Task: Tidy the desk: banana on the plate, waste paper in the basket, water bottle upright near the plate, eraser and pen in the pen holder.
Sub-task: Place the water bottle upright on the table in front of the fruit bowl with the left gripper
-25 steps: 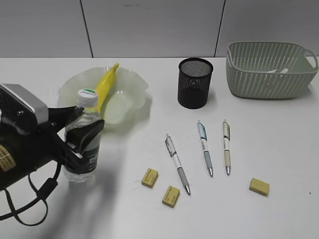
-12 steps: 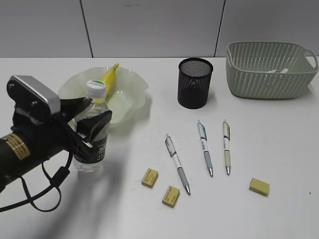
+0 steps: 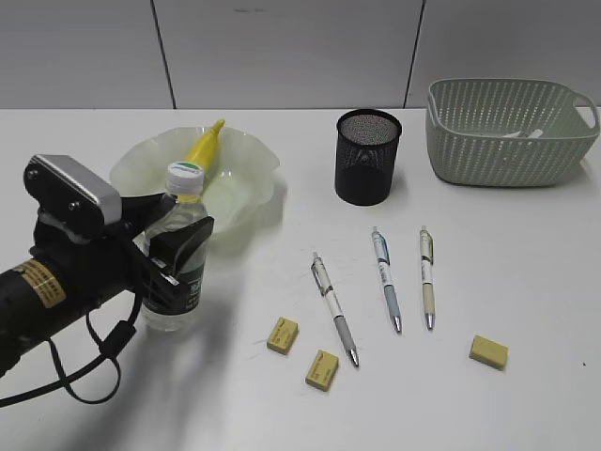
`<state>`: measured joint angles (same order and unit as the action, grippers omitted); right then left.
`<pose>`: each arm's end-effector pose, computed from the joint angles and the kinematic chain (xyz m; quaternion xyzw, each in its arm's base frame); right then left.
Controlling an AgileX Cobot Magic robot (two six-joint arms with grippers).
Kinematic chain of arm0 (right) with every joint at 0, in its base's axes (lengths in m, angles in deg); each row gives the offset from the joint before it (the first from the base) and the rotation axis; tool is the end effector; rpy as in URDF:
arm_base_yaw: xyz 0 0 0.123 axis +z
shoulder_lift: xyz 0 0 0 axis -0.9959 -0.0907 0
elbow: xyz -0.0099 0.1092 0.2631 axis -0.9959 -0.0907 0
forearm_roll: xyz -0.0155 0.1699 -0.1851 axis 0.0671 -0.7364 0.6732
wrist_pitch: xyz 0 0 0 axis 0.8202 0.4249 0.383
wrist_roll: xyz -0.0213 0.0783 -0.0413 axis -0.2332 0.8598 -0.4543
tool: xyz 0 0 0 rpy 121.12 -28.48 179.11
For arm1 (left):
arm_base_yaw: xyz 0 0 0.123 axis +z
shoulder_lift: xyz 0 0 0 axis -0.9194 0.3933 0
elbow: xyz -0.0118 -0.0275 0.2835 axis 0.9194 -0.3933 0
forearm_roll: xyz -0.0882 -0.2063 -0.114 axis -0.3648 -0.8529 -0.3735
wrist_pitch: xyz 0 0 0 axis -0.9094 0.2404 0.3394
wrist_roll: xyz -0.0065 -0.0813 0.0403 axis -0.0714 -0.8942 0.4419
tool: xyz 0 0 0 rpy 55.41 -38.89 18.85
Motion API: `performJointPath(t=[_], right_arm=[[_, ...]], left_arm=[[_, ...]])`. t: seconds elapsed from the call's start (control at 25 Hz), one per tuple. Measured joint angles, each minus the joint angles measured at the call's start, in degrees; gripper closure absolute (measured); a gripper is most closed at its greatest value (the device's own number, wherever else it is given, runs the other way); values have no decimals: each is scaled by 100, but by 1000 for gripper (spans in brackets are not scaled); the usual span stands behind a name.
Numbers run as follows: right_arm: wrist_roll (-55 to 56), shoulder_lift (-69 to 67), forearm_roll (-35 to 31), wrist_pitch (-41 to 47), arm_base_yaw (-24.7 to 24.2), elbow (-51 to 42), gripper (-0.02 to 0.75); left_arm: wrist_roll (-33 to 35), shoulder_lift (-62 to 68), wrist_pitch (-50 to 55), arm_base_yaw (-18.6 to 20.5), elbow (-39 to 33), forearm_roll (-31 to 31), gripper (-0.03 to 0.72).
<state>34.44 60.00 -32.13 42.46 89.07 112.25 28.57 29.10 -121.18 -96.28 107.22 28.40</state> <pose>-0.0064 0.0008 0.2811 -0.0151 0.8442 0.0387 0.5344 0.2266 -0.1397 0.1260 0.2782 0.7153 -0.1638 0.6198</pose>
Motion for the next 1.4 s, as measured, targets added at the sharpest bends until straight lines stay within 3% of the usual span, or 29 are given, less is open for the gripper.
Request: performJointPath(t=[0.44,0.8,1.12,1.24,1.4], right_arm=[[0,0,0,0,0,0,496],[0,0,0,0,0,0,501],[0,0,0,0,0,0,501],[0,0,0,0,0,0,501],[0,0,0,0,0,0,503]], left_arm=[[-6,-40,-202,0,-254,-54,293],[-12,-365,12,0,-488,-245,97],[-139,-1444,72,0,-504,-377,92],[-270,-2392,956,0,-501,-566,127],[-294,-3976,3653,0,-169,-947,138]])
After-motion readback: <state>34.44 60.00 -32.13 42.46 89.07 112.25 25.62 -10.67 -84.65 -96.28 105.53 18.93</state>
